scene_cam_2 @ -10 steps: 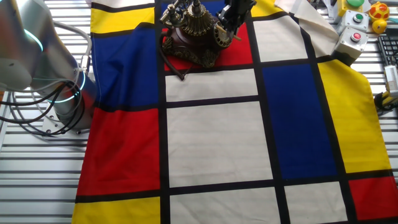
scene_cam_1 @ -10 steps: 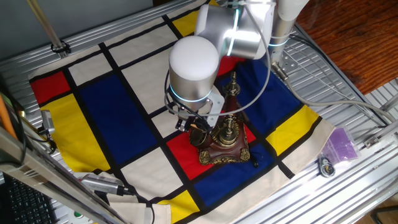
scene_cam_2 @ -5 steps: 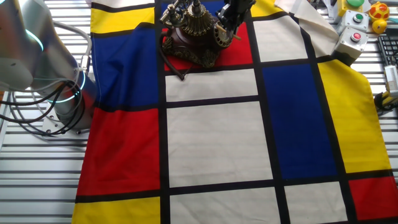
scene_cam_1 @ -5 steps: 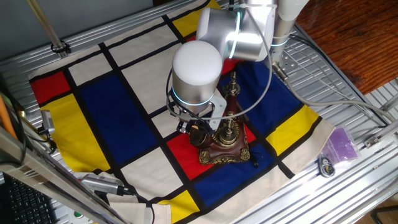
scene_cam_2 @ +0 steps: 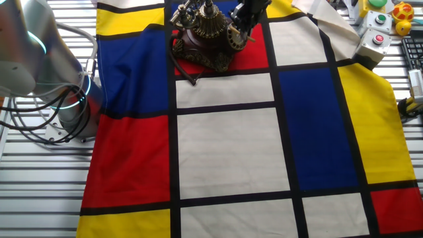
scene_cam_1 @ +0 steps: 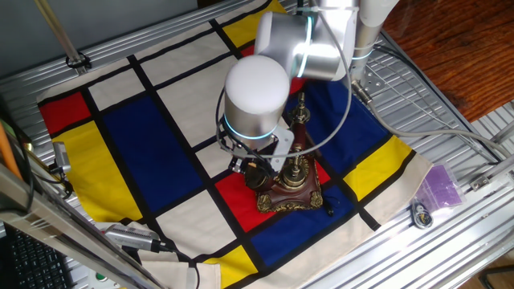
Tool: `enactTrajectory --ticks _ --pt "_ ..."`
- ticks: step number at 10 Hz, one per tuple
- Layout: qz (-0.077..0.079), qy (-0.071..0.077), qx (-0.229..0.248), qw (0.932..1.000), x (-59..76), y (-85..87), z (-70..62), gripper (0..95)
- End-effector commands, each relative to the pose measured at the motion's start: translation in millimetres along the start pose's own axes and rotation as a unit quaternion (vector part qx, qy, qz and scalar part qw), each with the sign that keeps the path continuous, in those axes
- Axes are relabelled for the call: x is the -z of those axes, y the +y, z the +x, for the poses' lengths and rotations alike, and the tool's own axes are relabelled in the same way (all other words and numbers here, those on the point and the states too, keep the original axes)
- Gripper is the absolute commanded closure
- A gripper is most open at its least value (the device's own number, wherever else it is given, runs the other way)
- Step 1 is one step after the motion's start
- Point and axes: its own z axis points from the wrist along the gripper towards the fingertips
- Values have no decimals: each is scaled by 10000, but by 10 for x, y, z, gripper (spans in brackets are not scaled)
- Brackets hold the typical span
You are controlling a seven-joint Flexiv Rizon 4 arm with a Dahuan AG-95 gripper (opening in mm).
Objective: Dial a number on an old rotary phone
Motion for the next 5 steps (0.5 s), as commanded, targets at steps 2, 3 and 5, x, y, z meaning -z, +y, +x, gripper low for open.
enactTrajectory --ticks 2,3,5 --pt "-11 4 -117 9999 3 -12 -4 950" --pt "-25 15 -173 9998 5 -15 -4 950" --pt "-52 28 -243 9997 9 -21 -4 950"
